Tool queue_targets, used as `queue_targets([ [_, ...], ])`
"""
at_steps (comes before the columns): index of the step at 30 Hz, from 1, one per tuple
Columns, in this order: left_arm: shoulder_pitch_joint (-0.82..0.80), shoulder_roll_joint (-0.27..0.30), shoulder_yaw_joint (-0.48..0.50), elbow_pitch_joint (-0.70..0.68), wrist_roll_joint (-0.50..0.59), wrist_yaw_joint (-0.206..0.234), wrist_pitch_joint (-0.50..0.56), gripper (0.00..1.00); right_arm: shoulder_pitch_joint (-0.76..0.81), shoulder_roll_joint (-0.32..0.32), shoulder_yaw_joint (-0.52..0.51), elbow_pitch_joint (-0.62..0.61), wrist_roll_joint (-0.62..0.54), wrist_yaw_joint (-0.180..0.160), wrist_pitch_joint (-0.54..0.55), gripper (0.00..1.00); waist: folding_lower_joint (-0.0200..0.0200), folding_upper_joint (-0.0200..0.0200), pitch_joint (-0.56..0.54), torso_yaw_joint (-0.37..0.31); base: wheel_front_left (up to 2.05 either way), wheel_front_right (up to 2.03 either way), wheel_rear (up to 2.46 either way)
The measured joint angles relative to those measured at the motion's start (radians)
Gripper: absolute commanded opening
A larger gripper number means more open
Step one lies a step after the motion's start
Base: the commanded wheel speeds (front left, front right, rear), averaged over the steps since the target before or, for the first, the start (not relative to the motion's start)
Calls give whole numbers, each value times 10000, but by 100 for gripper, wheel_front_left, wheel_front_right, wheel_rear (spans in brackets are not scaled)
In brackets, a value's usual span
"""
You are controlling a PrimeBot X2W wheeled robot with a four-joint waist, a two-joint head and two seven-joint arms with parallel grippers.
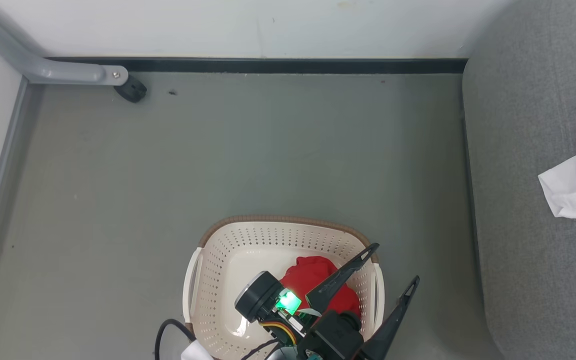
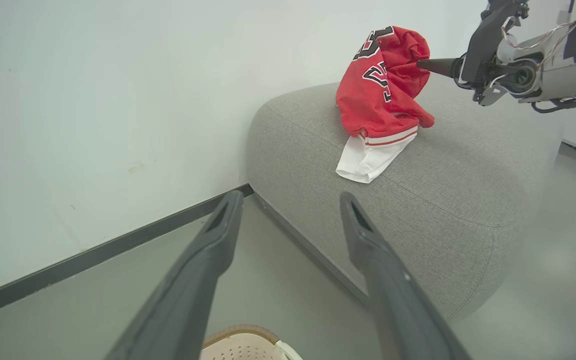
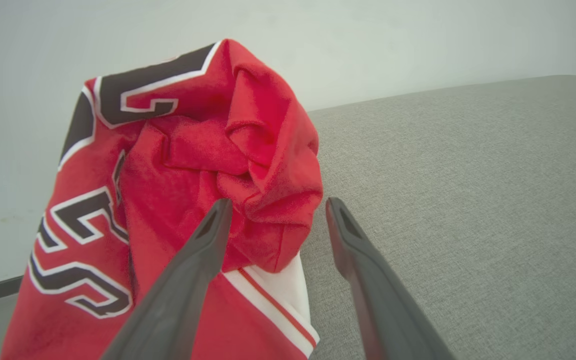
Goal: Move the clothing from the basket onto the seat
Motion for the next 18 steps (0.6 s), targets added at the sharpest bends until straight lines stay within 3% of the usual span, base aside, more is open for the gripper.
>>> queue_targets([
  [11, 68, -6, 238, 339, -295, 0, 48, 100, 678, 548, 144, 2, 81, 0, -192, 100, -1, 0, -711, -156, 0, 0, 0],
  [18, 654, -8, 888, 535, -322, 0, 46, 100, 1366, 1014, 82, -700, 48, 0, -278, 100, -1, 0, -1284, -264, 0, 0, 0],
])
